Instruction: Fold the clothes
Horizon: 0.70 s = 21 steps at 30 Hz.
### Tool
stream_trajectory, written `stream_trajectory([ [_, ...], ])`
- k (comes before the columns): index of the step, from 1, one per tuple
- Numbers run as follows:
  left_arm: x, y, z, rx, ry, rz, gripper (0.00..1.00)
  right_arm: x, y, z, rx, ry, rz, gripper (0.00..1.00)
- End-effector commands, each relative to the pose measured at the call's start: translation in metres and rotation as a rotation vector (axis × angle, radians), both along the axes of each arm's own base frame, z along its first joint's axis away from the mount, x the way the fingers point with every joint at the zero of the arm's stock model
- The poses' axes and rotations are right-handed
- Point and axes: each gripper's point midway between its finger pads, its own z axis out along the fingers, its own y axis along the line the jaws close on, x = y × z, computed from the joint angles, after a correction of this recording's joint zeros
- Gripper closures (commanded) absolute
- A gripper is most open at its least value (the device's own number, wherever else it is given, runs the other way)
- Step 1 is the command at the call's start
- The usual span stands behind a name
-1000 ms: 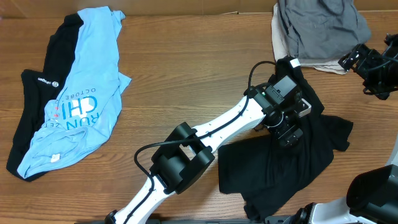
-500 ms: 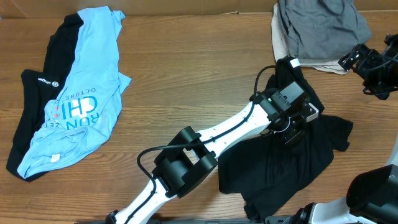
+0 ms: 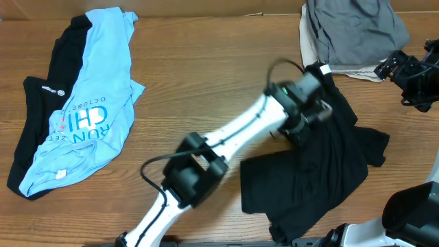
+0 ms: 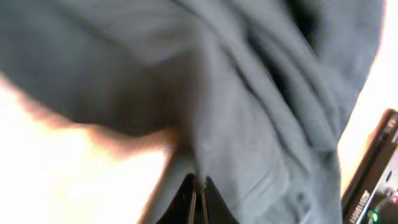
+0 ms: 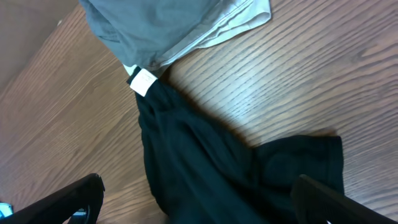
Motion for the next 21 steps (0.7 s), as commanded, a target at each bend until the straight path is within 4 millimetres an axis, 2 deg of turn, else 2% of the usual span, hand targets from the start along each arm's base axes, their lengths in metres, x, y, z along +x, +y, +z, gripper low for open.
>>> stream_trajectory([
  [1,0.078,0.057,0.052,0.041,-0.146,0.178,0.96,0.000,-0.004,0.003,-0.021,-0.004,-0.003,0.00],
  [7,0.160,0.174,0.107,0.125,-0.273,0.438,0.96,0.002,0.009,0.004,0.021,-0.017,0.029,0.00],
  [10,0.196,0.229,0.125,0.112,-0.326,0.564,0.96,0.004,0.025,0.004,0.050,-0.014,0.068,0.00],
  [12,0.212,0.257,0.128,0.106,-0.345,0.625,0.96,0.004,0.035,0.004,0.053,-0.007,0.091,0.00],
  [16,0.230,0.312,0.130,0.115,-0.351,0.731,0.96,0.007,0.064,0.000,0.060,0.012,0.164,0.00],
  [18,0.235,0.336,0.130,0.123,-0.350,0.773,0.96,0.008,0.085,-0.001,0.064,0.024,0.217,0.00],
  [21,0.239,0.361,0.129,0.133,-0.348,0.819,0.96,0.008,0.116,-0.006,0.070,0.050,0.297,0.00],
])
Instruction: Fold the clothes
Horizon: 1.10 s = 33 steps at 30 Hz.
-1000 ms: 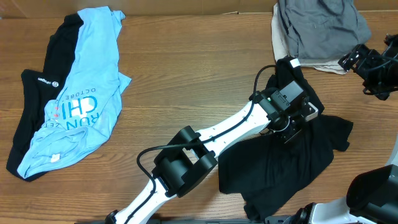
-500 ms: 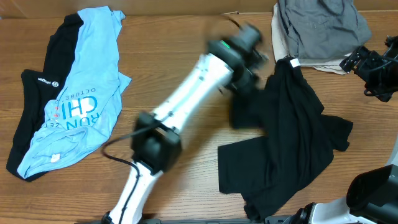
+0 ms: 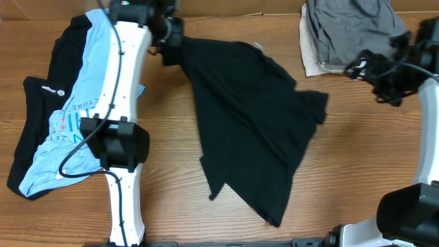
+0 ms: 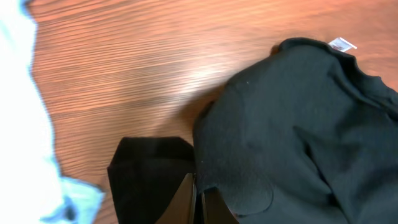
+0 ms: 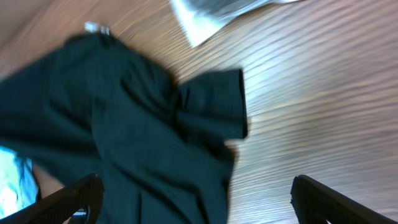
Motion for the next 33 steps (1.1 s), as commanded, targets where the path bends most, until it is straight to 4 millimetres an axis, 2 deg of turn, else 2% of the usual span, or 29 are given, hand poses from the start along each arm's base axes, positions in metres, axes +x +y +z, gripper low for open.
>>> stream_trajectory([
  [1,0.005,0.024,0.021,0.012,-0.055,0.035,0.96,0.000,0.038,-0.005,0.014,0.021,0.103,0.00],
  [4,0.004,0.040,0.020,0.016,-0.044,0.056,0.96,-0.004,0.071,-0.018,0.004,0.064,0.189,0.00],
  [7,-0.002,0.047,0.016,0.019,-0.013,0.069,0.96,-0.015,0.100,-0.039,-0.016,0.130,0.266,0.00],
  [12,-0.012,0.054,0.023,0.024,0.008,0.075,0.96,-0.039,0.118,-0.074,-0.021,0.248,0.260,0.00],
  [17,-0.020,0.064,0.049,0.022,-0.027,0.095,0.96,-0.063,0.127,-0.114,0.009,0.345,0.245,0.02],
  [20,-0.024,0.070,0.073,0.020,-0.079,0.106,0.96,-0.082,0.134,-0.137,0.014,0.401,0.253,0.07],
  [25,-0.032,0.072,0.100,0.017,-0.136,0.112,0.96,-0.097,0.145,-0.157,0.013,0.435,0.263,0.16],
  [27,-0.033,0.072,0.103,0.017,-0.142,0.110,0.96,-0.101,0.151,-0.162,0.011,0.440,0.270,0.21],
  [33,-0.035,0.071,0.102,0.016,-0.133,0.109,0.96,-0.127,0.176,-0.186,0.000,0.480,0.304,0.49],
])
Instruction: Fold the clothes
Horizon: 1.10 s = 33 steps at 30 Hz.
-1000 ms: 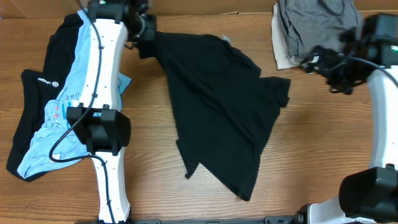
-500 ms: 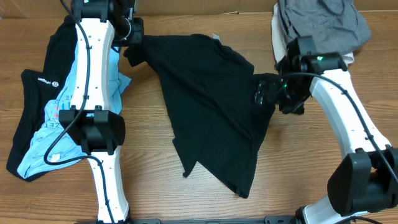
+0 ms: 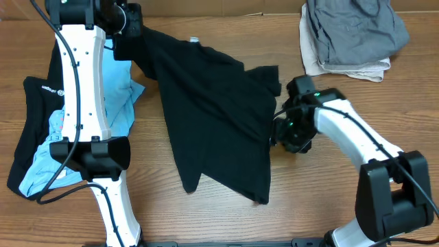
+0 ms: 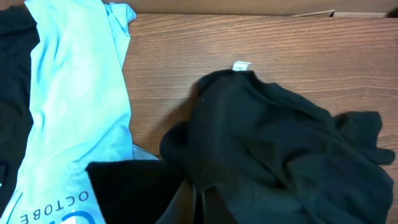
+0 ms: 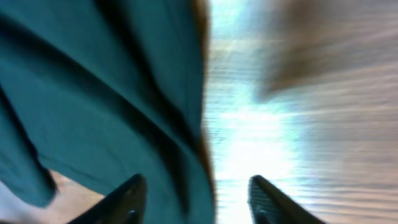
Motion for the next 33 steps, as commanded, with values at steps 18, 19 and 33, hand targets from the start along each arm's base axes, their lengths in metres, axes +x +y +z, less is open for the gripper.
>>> stream_trajectory([
  [18,-0.010,0.003,0.011,0.030,-0.007,-0.032,0.96,-0.045,0.058,-0.027,-0.102,0.000,0.078,0.53],
  [19,-0.011,0.003,0.011,0.030,-0.005,-0.032,0.96,-0.044,0.056,-0.027,-0.111,-0.005,0.078,0.55],
  [33,-0.012,0.003,0.010,0.029,0.002,-0.032,0.96,-0.039,0.046,-0.040,-0.182,-0.015,0.082,0.91],
])
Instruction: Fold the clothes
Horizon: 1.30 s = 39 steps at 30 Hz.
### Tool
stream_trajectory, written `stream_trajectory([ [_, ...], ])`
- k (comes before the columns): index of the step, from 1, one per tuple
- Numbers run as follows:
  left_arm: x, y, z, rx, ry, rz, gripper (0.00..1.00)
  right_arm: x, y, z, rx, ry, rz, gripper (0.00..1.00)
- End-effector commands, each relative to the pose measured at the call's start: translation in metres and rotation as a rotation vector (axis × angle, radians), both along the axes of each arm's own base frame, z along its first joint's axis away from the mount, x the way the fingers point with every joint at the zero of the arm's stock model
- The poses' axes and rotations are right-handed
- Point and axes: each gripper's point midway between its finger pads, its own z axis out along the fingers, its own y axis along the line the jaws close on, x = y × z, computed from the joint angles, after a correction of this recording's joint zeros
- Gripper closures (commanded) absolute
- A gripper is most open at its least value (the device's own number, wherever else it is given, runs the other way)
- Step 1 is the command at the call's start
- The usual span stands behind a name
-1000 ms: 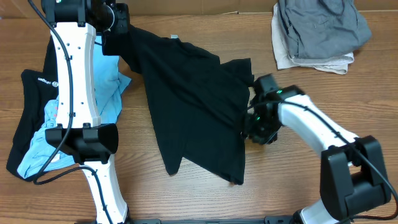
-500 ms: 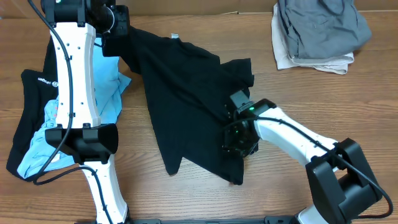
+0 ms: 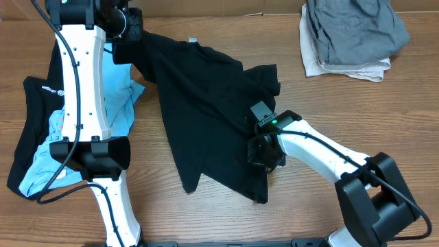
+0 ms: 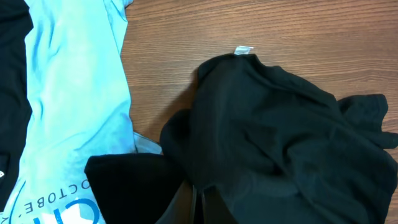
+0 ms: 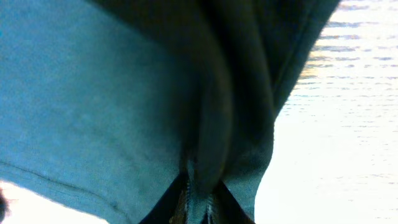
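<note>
A black shirt (image 3: pixel 206 110) lies spread across the middle of the wooden table (image 3: pixel 343 116), its white neck tag at the far edge. My left gripper (image 3: pixel 130 42) is shut on the shirt's far left corner; in the left wrist view (image 4: pixel 198 202) the fabric bunches at its closed fingertips. My right gripper (image 3: pixel 264 154) sits at the shirt's right edge, shut on a pinched fold of the black cloth (image 5: pixel 214 124), which fills the right wrist view (image 5: pixel 198 208).
A light blue shirt (image 3: pixel 89 89) with lettering lies on a black garment (image 3: pixel 34 116) at the left. A folded stack of grey and beige clothes (image 3: pixel 350 34) sits at the far right corner. Bare wood shows at the front and right.
My right gripper moved left and nearer along the shirt's right edge and has shut on a fold of it. The left gripper and the shirt's far corner stayed put.
First the left gripper held the black shirt crumpled at the right, next to the grey stack, the right gripper open near it. The shirt then hung spread from the far left. The open right gripper came to its right edge, and now grips it.
</note>
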Motion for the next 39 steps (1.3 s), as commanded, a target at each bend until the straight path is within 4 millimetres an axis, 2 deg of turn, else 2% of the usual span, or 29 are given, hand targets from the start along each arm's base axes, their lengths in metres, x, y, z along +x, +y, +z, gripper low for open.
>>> stream_trajectory([
  [1,-0.002,0.003,0.016,0.016,-0.044,-0.010,0.96,-0.002,-0.006,-0.012,-0.037,0.022,0.001,0.95],
  [8,-0.004,0.003,0.015,0.016,-0.037,-0.010,0.96,0.004,-0.013,-0.014,-0.061,0.004,-0.014,0.96],
  [13,-0.005,0.003,0.014,0.018,-0.029,-0.013,0.96,0.018,-0.034,-0.014,-0.069,-0.007,-0.043,0.96],
  [17,-0.008,0.003,0.013,0.017,-0.018,-0.014,0.96,0.037,-0.062,-0.014,-0.059,-0.026,-0.090,0.96],
  [22,-0.015,0.000,0.009,0.007,0.014,-0.020,0.96,0.067,-0.115,-0.014,-0.042,-0.080,-0.194,0.96],
  [27,-0.028,-0.022,0.004,-0.059,0.072,-0.072,0.96,0.097,-0.163,-0.007,0.052,-0.167,-0.275,0.96],
  [30,-0.035,-0.039,0.001,-0.083,0.101,-0.109,0.96,0.109,-0.187,0.004,0.089,-0.205,-0.318,0.96],
  [35,-0.043,-0.066,-0.003,-0.078,0.126,-0.167,0.96,0.124,-0.205,0.040,0.139,-0.232,-0.310,0.96],
  [37,-0.043,-0.075,-0.003,-0.069,0.120,-0.186,0.96,0.128,-0.206,0.059,0.141,-0.232,-0.284,0.86],
  [39,-0.040,-0.079,-0.002,-0.049,0.100,-0.192,0.96,0.131,-0.200,0.079,0.160,-0.235,-0.247,0.70],
])
